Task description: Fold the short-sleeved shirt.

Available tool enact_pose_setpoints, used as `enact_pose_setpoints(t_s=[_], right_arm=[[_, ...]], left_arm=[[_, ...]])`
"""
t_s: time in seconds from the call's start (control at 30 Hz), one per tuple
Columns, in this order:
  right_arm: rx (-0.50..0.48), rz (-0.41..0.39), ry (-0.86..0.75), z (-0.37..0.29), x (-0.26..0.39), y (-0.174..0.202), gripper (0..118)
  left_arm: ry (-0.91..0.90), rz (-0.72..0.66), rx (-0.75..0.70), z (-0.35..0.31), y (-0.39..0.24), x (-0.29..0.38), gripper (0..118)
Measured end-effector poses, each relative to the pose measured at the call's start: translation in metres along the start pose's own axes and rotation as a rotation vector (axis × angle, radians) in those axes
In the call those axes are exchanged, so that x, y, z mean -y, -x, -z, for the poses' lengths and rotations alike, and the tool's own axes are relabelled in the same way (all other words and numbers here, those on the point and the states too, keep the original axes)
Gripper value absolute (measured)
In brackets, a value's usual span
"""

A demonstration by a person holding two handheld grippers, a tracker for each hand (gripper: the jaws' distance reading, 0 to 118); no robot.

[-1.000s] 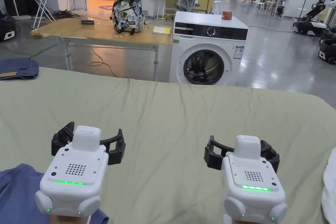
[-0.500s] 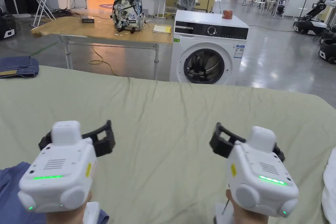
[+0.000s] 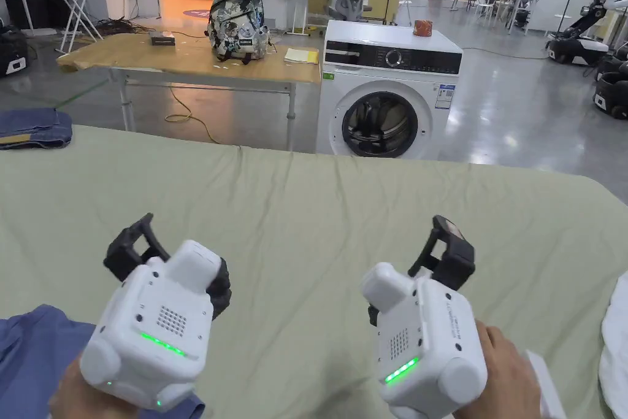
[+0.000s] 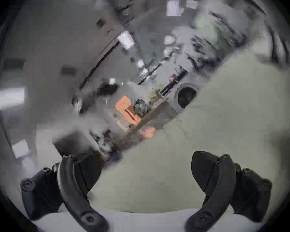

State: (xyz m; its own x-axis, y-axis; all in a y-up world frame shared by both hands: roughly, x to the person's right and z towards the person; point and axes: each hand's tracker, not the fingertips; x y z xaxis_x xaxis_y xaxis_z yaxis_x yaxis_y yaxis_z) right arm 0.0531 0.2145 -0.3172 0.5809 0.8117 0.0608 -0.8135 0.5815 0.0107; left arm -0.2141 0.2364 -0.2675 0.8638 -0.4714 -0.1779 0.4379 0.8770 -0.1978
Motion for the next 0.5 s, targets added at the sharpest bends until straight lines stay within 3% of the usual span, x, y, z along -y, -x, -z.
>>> enact_pose_setpoints(t_s=[0.1,0.13,0.17,0.23,0.27,0.33,0.5], right_arm=[[-0.088,0.484,0.137,0.006,0.005,-0.021,118],[-0.103,0.647,0.165,0.007,0.010,-0.028,118],[-0.128,0.803,0.185,0.007,0.017,-0.033,118],[-0.128,0.994,0.217,0.007,0.027,-0.038,118],[-0.108,1.039,0.223,0.006,0.031,-0.039,118],[-0.060,1.035,0.214,0.001,0.031,-0.037,118],[-0.056,0.933,0.142,-0.007,0.024,-0.039,118]], left_arm=[[0.037,-0.516,0.041,0.006,0.030,0.005,109],[0.015,-0.617,0.048,0.016,0.029,0.022,109],[-0.004,-0.677,0.050,0.019,0.032,0.027,109],[-0.033,-0.679,0.047,0.026,0.034,0.028,109],[-0.036,-0.647,0.048,0.006,0.018,0.024,109],[-0.078,-0.580,0.048,0.006,0.015,0.022,109],[-0.096,-0.508,0.042,-0.003,0.004,0.012,108]])
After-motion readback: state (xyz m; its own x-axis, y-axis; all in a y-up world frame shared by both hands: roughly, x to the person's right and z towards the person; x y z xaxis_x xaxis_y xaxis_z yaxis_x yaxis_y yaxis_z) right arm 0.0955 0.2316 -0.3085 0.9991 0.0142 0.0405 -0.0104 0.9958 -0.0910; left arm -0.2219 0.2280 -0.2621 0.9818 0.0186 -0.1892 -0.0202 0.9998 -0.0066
